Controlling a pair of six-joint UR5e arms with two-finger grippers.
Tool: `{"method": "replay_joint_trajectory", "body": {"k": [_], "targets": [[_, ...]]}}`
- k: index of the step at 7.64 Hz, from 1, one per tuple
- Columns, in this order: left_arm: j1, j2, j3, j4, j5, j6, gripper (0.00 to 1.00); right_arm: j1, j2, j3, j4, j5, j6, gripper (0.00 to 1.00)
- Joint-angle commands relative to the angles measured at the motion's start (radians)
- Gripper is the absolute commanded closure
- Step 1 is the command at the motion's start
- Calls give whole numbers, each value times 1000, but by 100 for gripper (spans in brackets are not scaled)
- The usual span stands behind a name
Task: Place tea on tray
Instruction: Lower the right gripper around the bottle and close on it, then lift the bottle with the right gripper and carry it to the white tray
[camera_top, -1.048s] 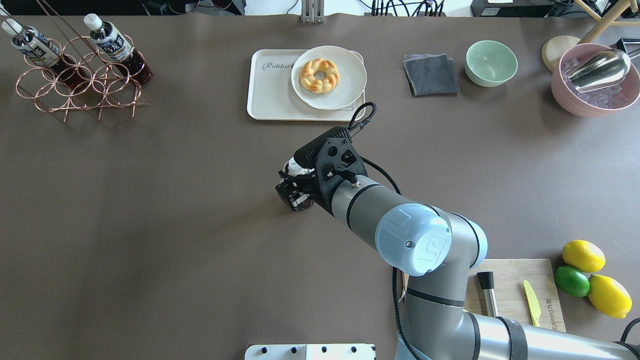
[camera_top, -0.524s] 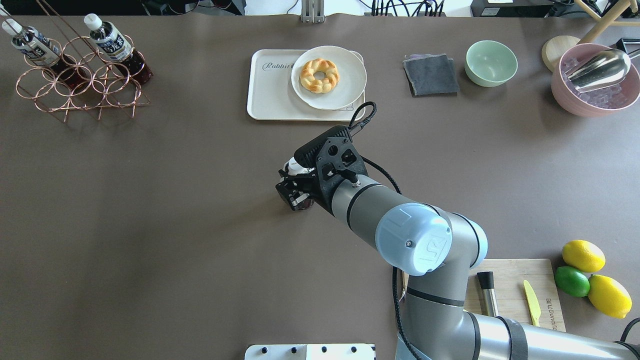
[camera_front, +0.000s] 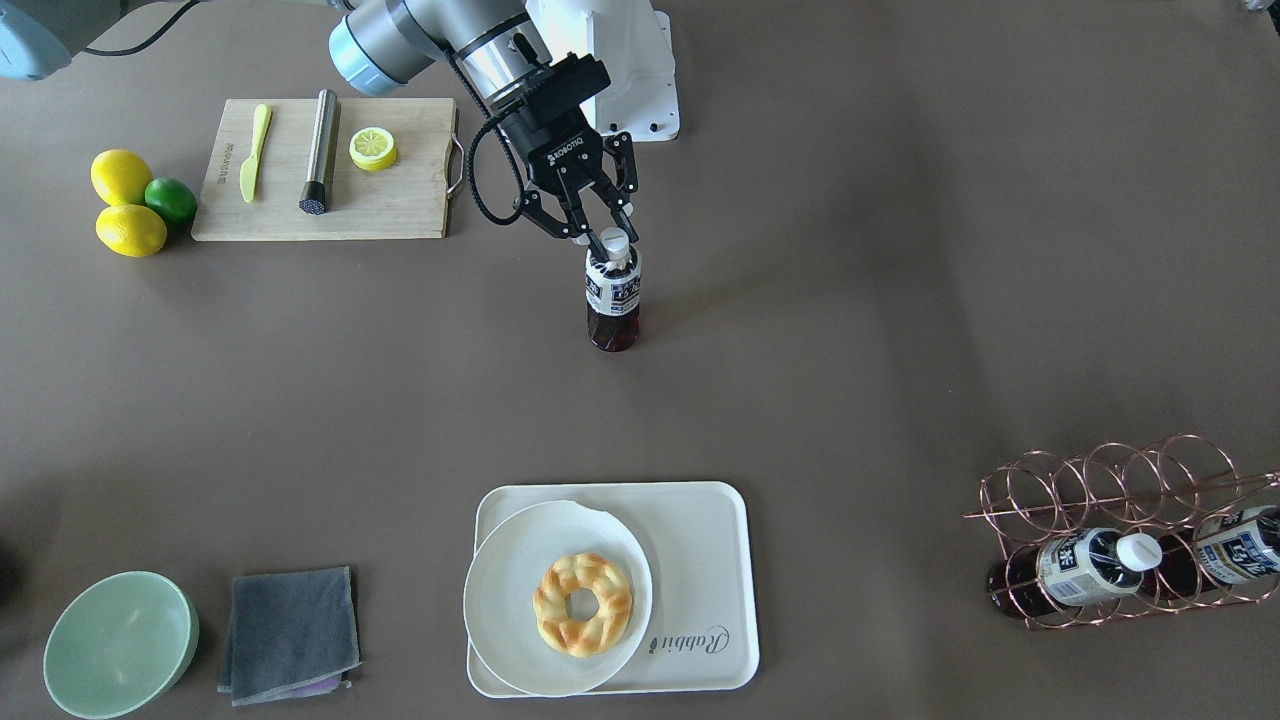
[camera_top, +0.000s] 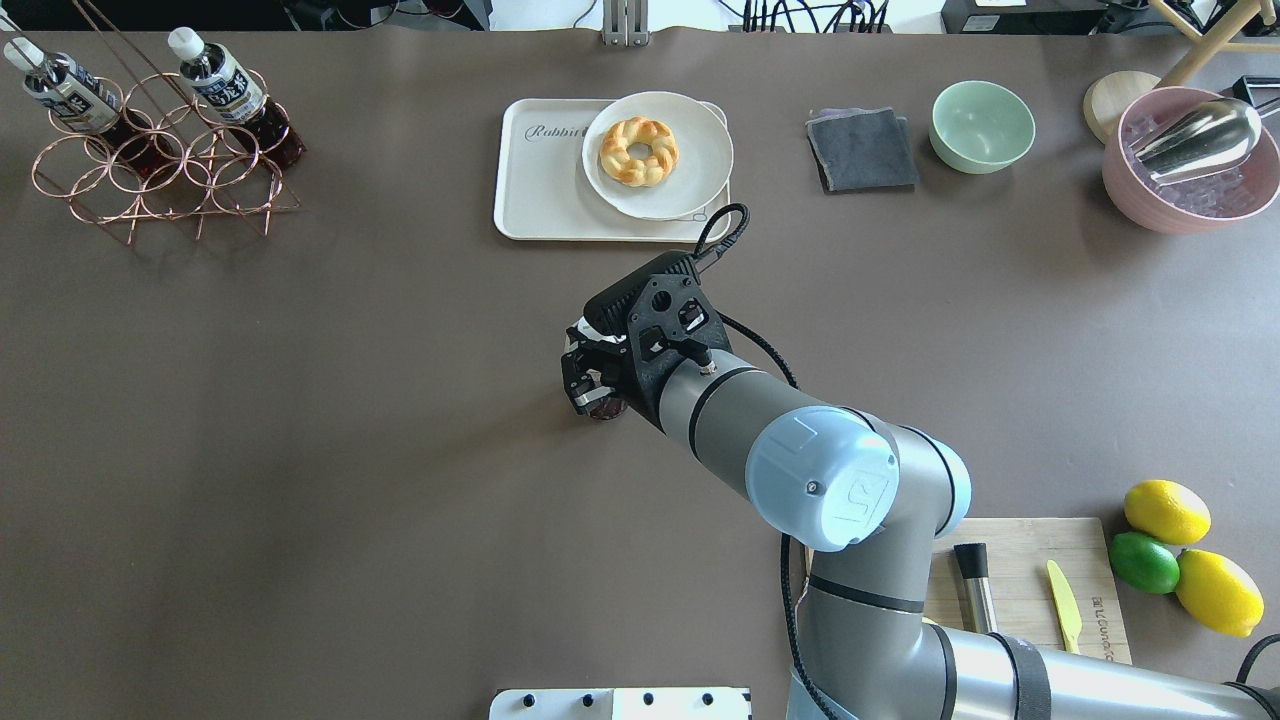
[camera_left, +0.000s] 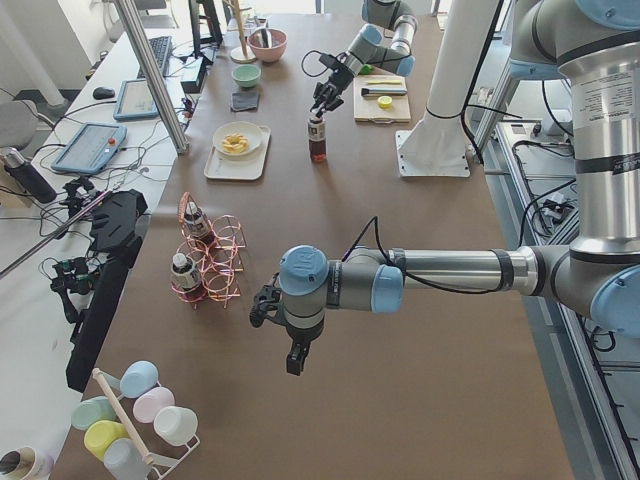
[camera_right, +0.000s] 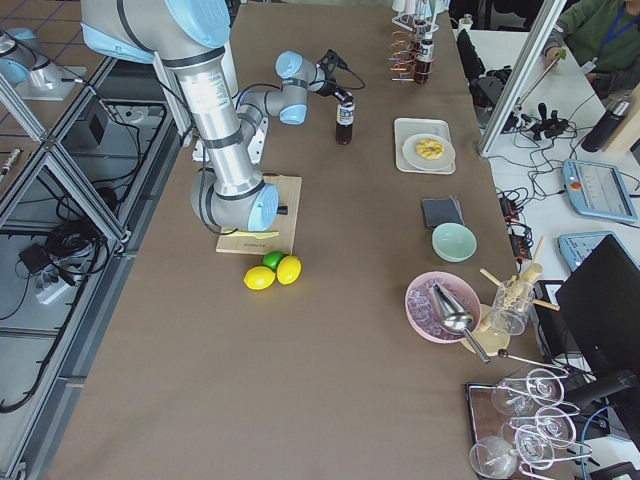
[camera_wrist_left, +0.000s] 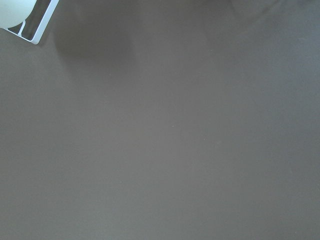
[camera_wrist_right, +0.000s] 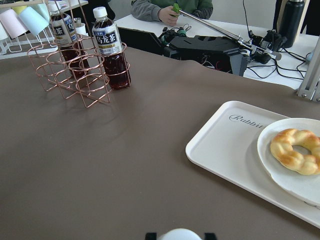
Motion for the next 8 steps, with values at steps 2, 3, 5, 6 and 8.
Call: {"method": "replay_joint_trajectory", "body": {"k": [2, 3, 5, 6, 8], "targets": [[0, 0, -2, 0, 0, 0, 2, 21, 61, 2, -9, 2, 2, 100], [0, 0, 0, 0, 0, 0, 2, 39, 77, -1, -12, 3, 6, 100], [0, 0, 0, 0, 0, 0, 2, 102, 185, -41, -116, 11, 46, 100], [0, 0, 0, 0, 0, 0, 2, 134, 279, -140, -129, 12, 64, 100], [-5, 8, 0, 0, 0, 0, 2, 227, 458, -405, -126, 75, 138, 100]]}}
